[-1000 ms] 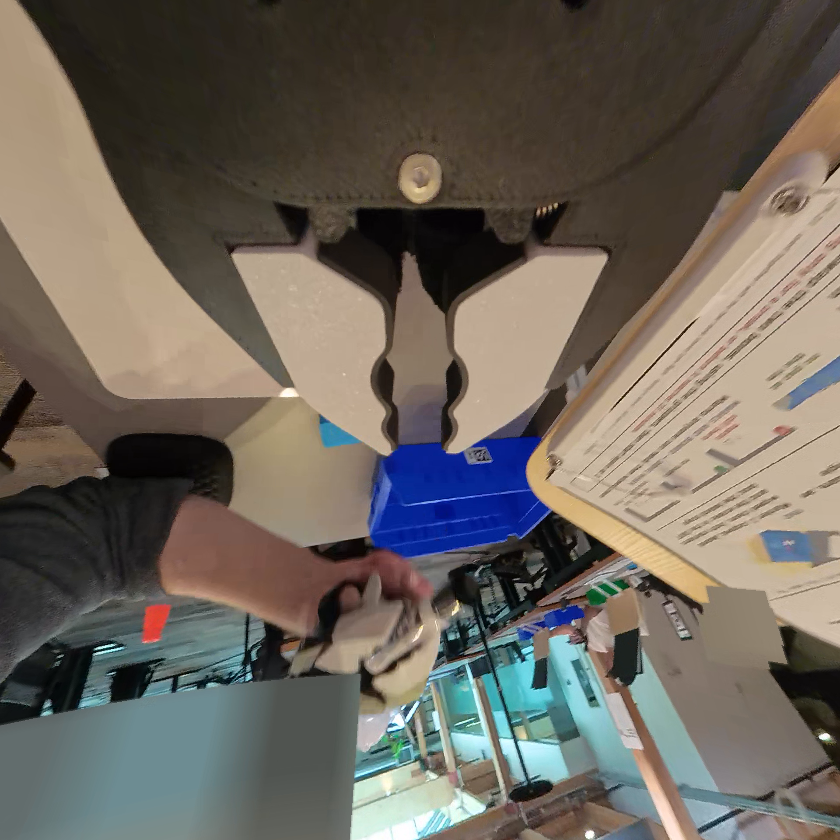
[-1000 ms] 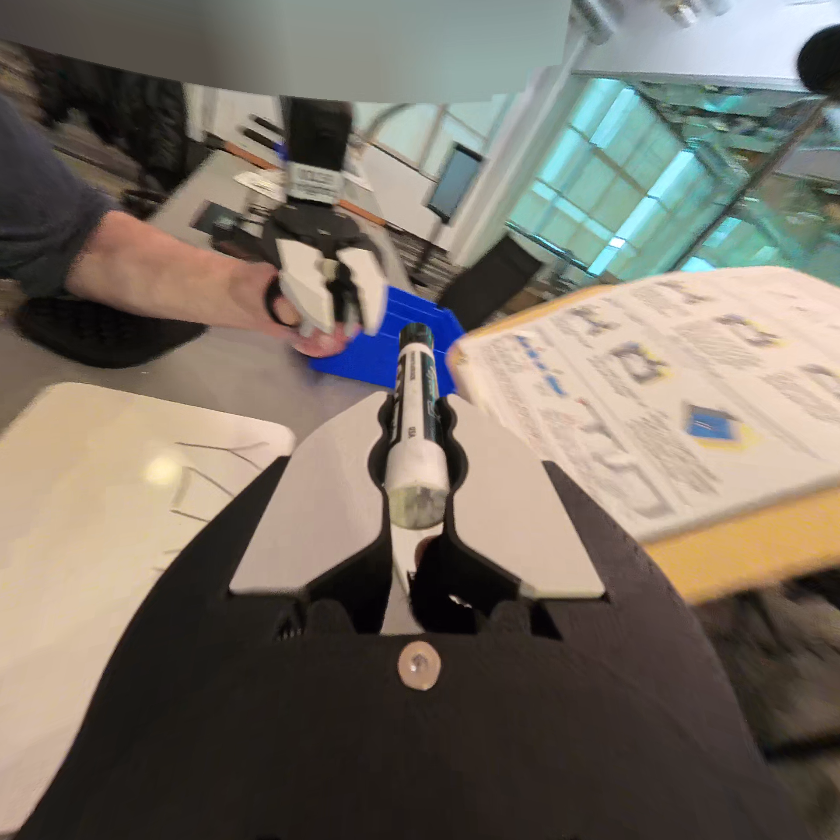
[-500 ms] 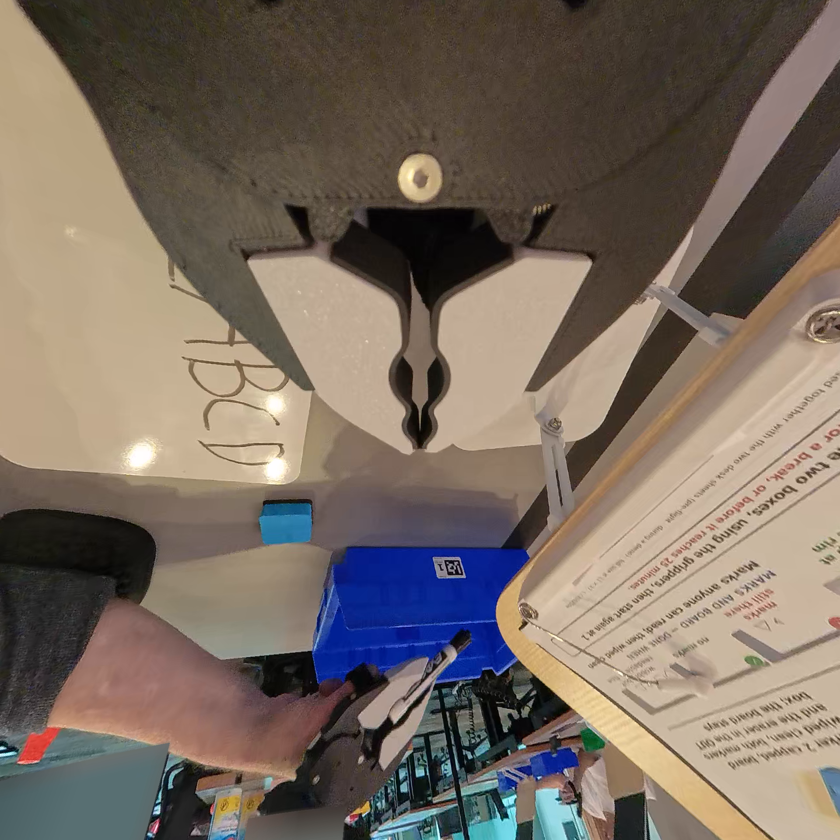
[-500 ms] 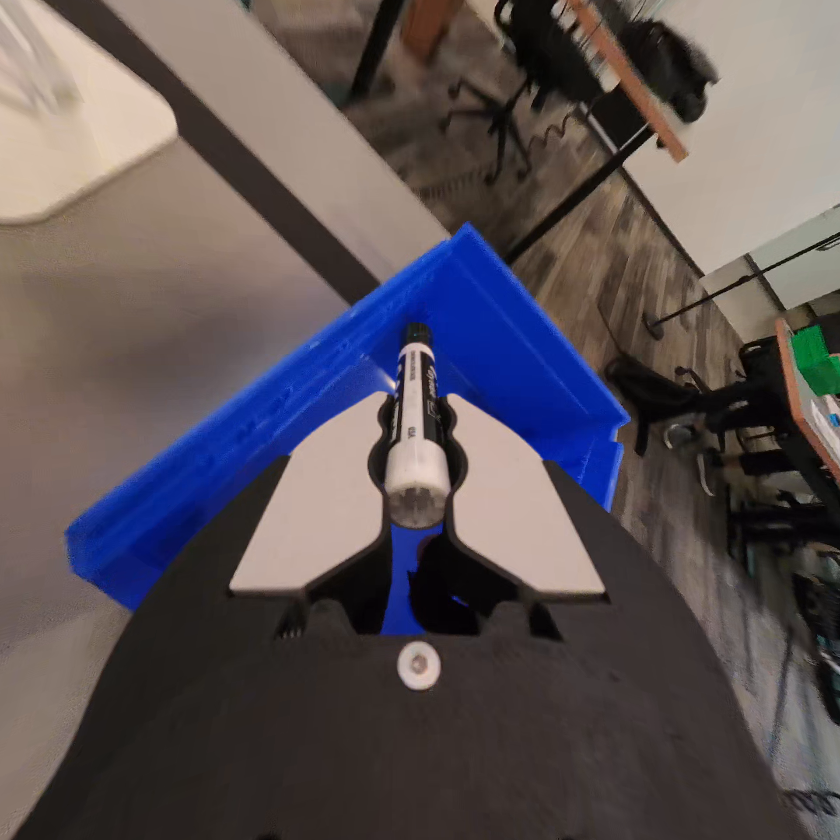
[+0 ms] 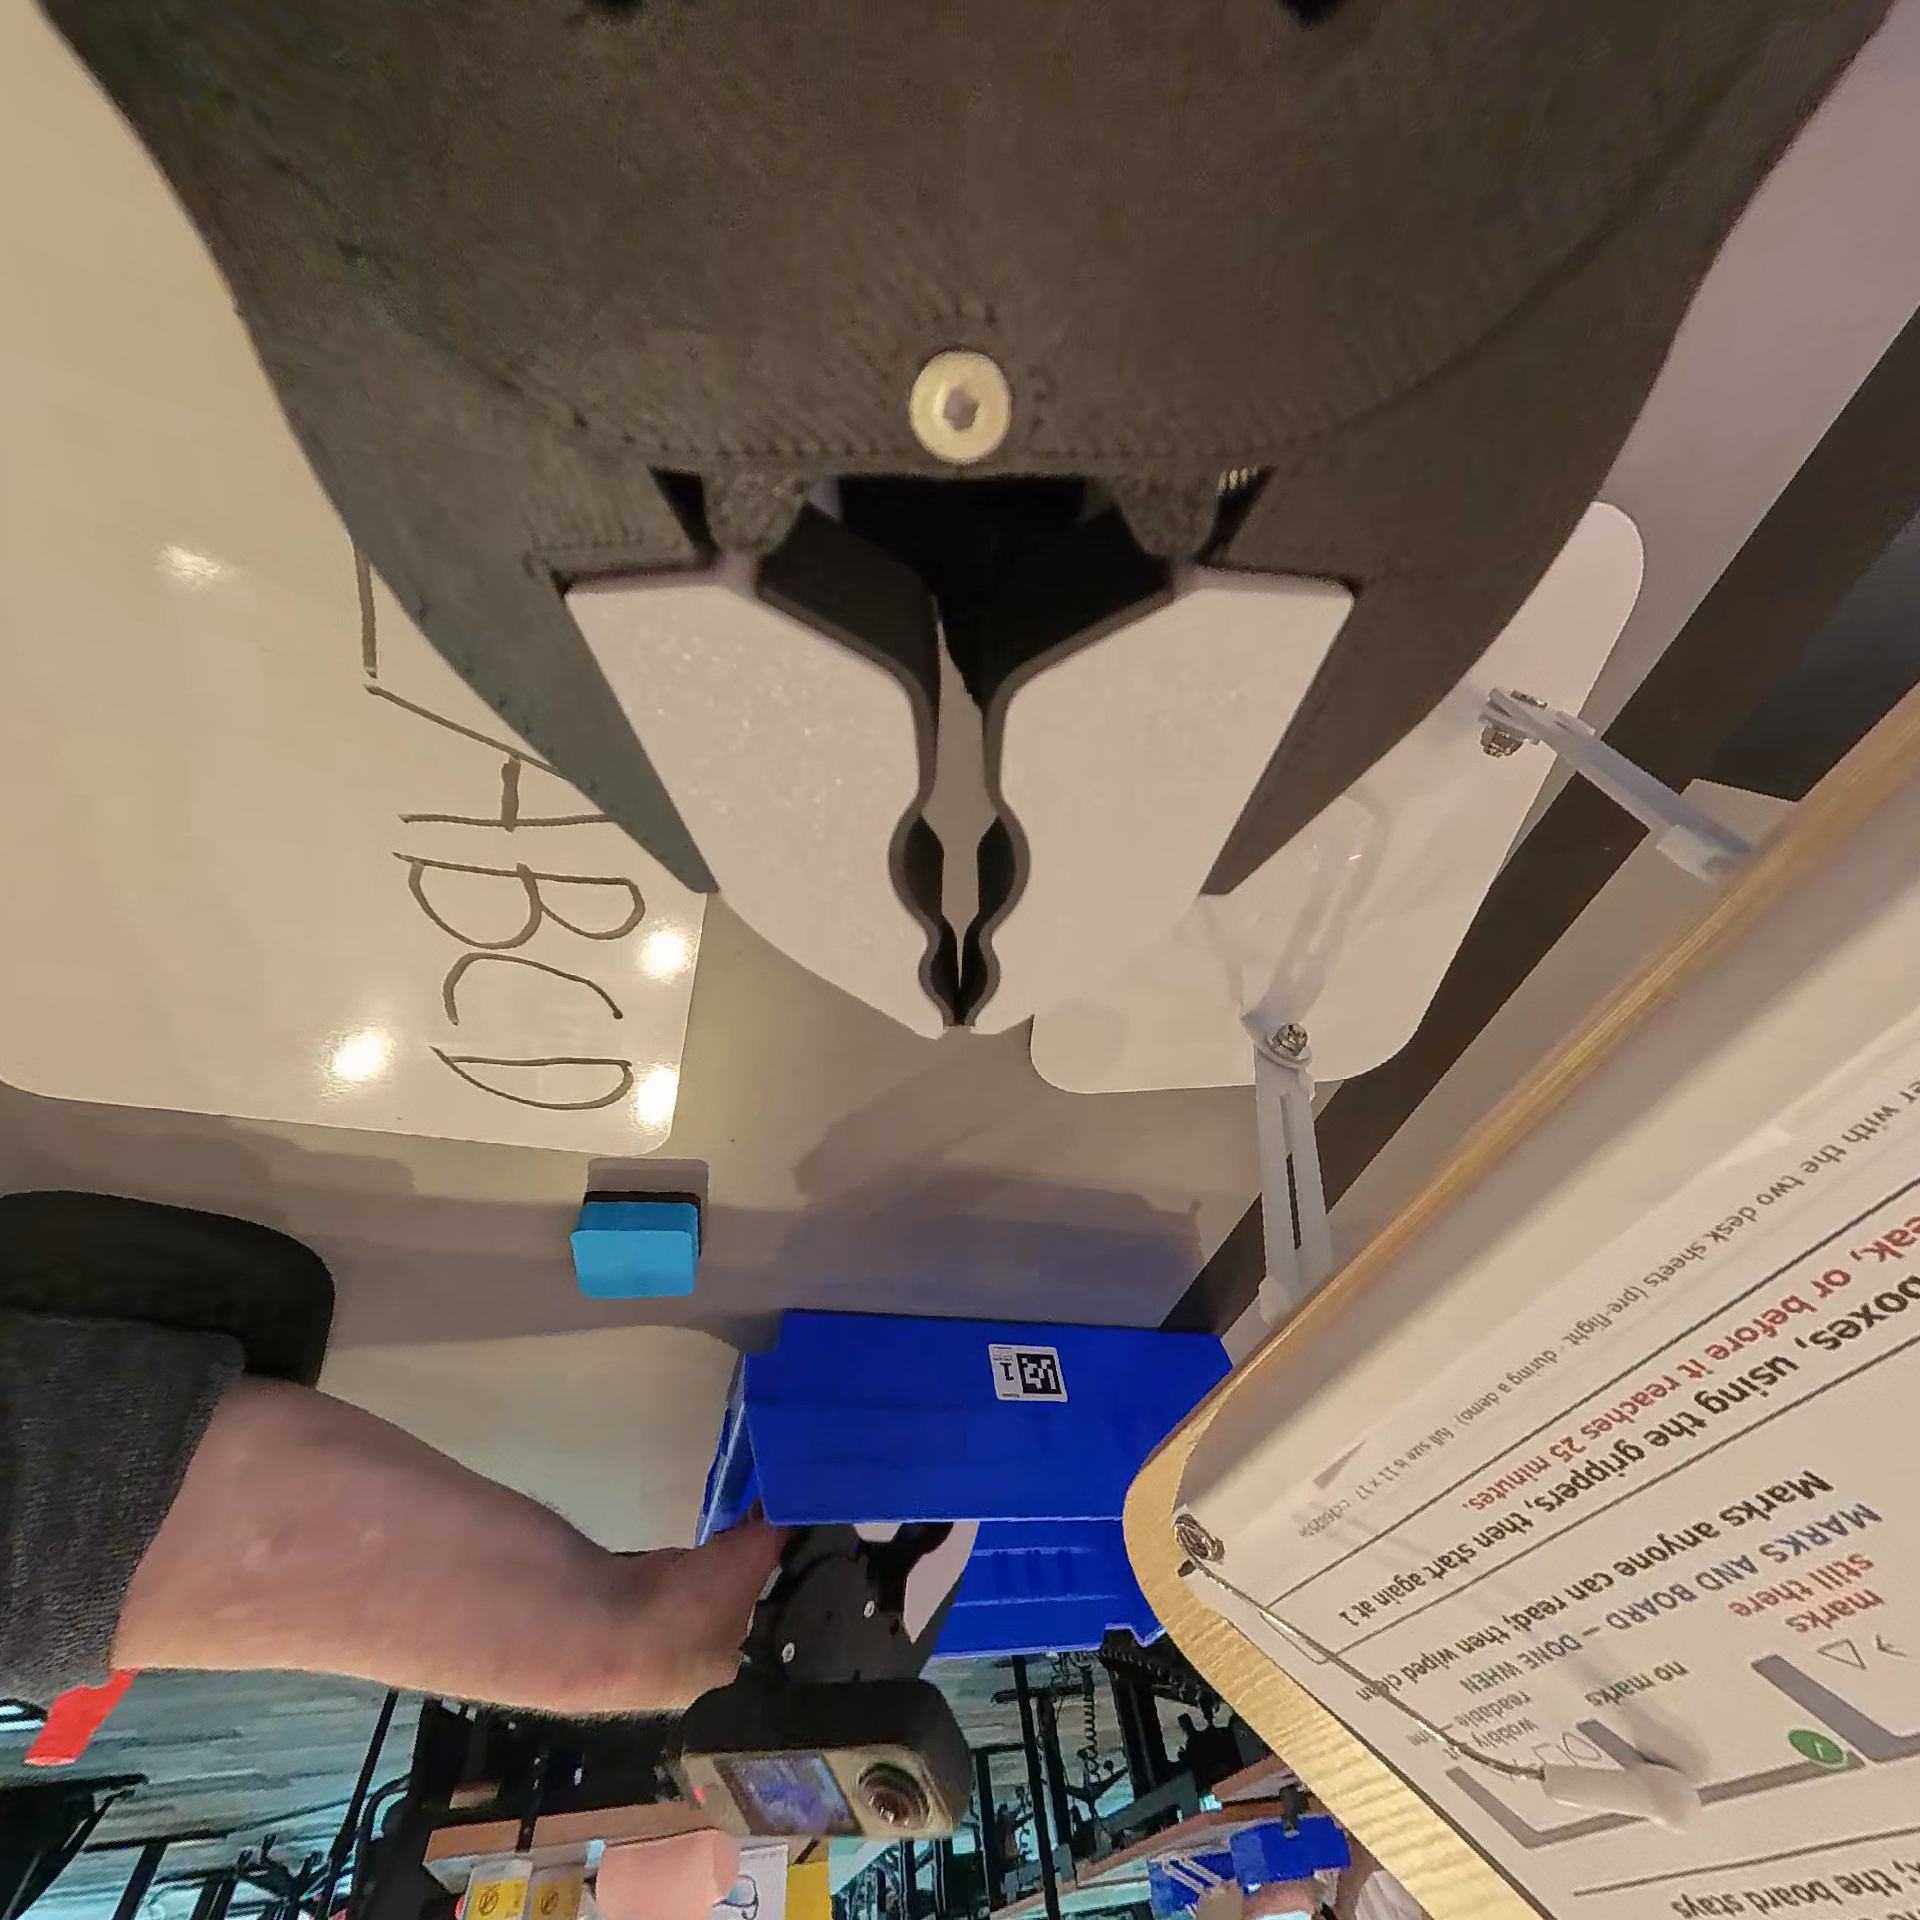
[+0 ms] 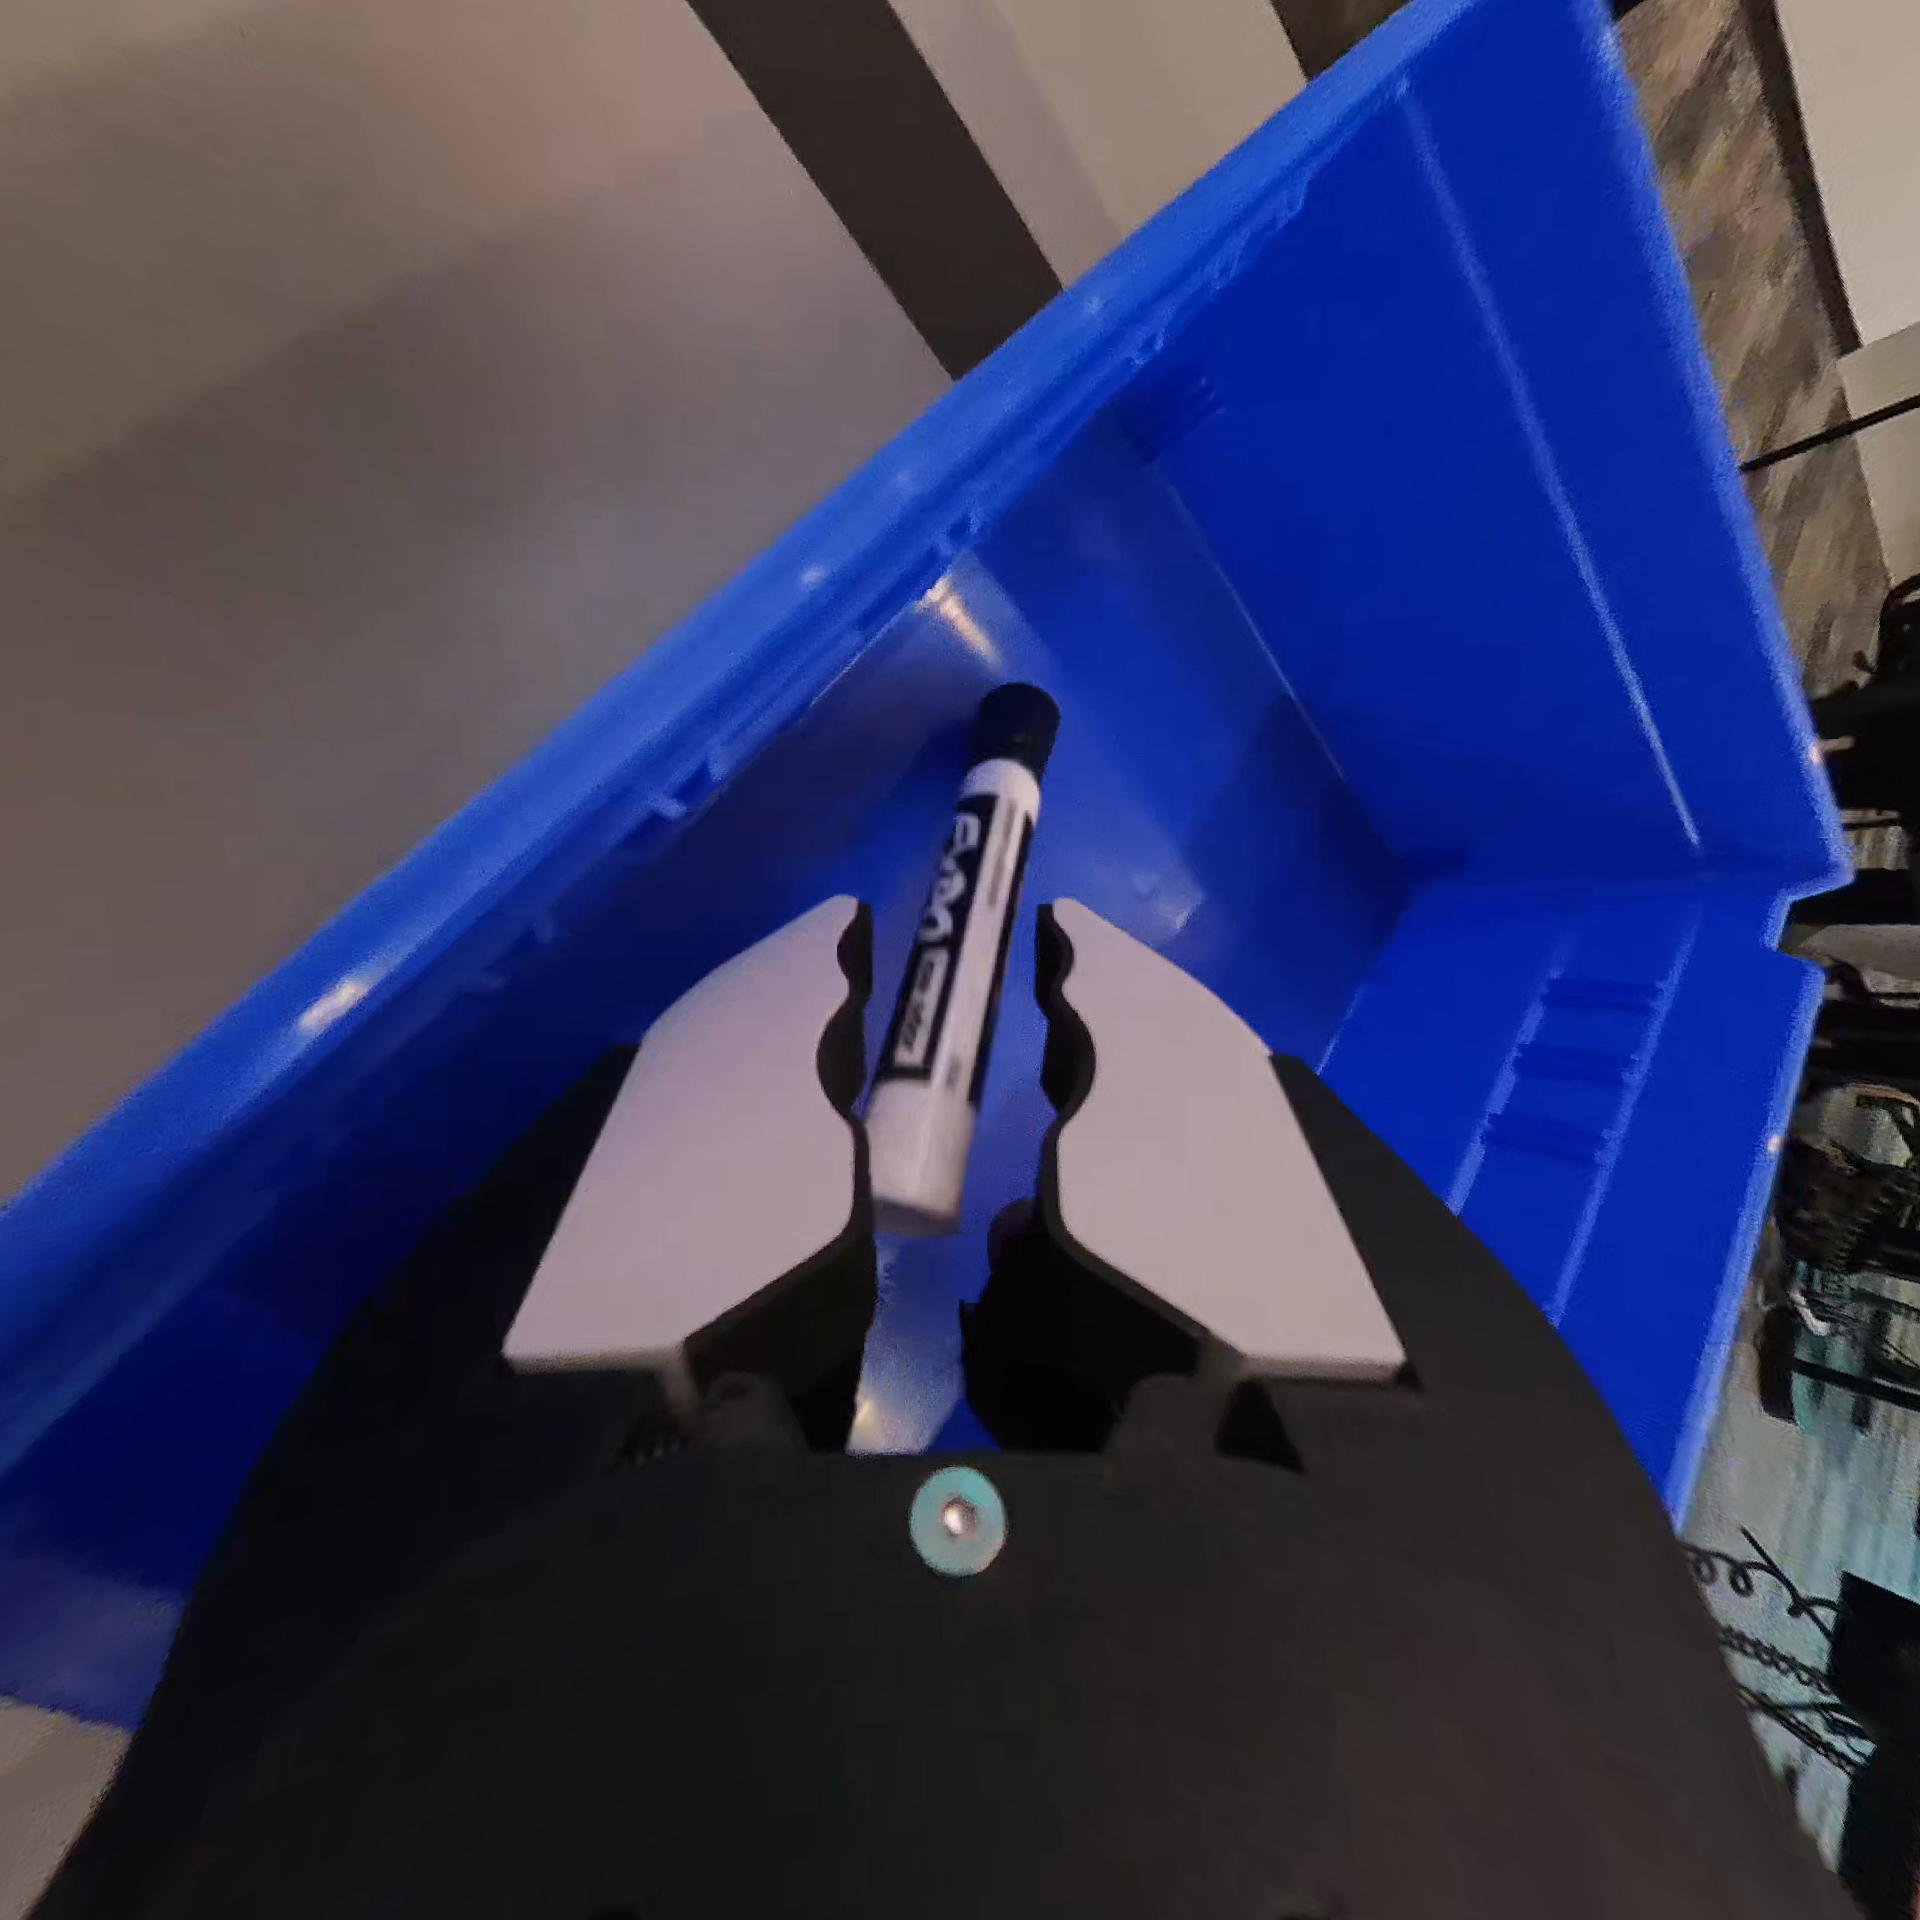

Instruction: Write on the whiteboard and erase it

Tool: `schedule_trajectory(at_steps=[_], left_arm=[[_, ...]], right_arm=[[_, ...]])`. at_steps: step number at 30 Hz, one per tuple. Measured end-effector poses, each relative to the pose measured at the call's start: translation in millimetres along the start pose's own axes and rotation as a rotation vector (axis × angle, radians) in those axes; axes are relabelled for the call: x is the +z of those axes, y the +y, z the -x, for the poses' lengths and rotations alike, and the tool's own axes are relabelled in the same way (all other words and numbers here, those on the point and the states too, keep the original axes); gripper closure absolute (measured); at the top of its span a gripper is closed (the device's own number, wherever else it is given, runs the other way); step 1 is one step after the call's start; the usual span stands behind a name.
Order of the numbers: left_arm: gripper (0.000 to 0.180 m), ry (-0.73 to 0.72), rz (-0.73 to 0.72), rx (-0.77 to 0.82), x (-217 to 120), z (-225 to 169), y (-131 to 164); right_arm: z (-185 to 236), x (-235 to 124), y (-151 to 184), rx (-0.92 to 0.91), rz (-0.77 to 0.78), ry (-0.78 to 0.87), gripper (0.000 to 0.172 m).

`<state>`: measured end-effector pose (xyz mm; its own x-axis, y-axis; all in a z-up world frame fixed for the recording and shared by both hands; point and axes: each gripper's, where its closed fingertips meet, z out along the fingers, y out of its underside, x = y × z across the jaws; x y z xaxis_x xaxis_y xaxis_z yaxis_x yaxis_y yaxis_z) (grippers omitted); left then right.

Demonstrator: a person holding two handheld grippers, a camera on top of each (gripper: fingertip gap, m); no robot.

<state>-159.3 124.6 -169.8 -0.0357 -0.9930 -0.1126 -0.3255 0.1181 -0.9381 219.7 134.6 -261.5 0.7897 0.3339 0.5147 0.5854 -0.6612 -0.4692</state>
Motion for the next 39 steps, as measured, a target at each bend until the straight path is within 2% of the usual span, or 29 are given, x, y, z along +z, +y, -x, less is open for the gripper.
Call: schedule_trajectory(at_steps=[3, 5, 11, 13, 16, 20, 23, 27, 31, 34, 36, 39], left_arm=[[0.180, 0.000, 0.002, -0.008, -0.6, 1.5, 1.1], [0.180, 0.000, 0.005, -0.012, -1.3, 2.7, 1.7], [0.180, 0.001, 0.014, -0.025, -3.5, 6.4, 3.5], [0.179, 0.006, 0.028, -0.031, -4.0, 7.3, 5.4], [0.178, 0.016, 0.059, -0.042, -5.6, 8.5, 8.6], [0.177, 0.058, 0.190, -0.031, -10.0, 6.3, 25.2], [0.178, 0.065, 0.379, -0.011, -18.5, 6.2, 49.6], [0.178, 0.190, 0.580, -0.021, -35.0, -14.2, 82.0], [0.179, 0.264, 0.690, -0.052, -36.6, -25.0, 108.9], [0.179, 0.317, 0.747, -0.056, -36.7, -33.4, 125.4], [0.179, 0.342, 0.750, -0.053, -36.8, -36.8, 128.0], [0.179, 0.399, 0.729, -0.064, -39.8, -44.8, 124.5]], right_arm=[[-2.6, -8.7, -1.2, 0.015, -0.006, -0.020, 0.126], [-8.1, -18.2, -2.3, 0.029, -0.028, -0.019, 0.124], [-29.3, -75.9, -26.7, 0.023, -0.173, 0.012, 0.127], [-16.5, -102.9, -46.8, -0.079, -0.248, -0.019, 0.127], [25.0, -145.3, -80.8, -0.234, -0.355, -0.126, 0.126], [82.0, -170.3, -92.5, -0.432, -0.288, -0.242, 0.119], [121.1, -168.2, -74.1, -0.548, -0.154, -0.369, 0.115], [157.9, -145.0, -26.1, -0.665, 0.051, -0.487, 0.106], [174.7, -121.7, 3.8, -0.706, 0.156, -0.538, 0.103], [175.9, -114.2, 11.6, -0.687, 0.175, -0.565, 0.108], [180.7, -114.9, 11.9, -0.666, 0.160, -0.604, 0.113], [183.7, -115.9, 17.2, -0.646, 0.178, -0.634, 0.110]])
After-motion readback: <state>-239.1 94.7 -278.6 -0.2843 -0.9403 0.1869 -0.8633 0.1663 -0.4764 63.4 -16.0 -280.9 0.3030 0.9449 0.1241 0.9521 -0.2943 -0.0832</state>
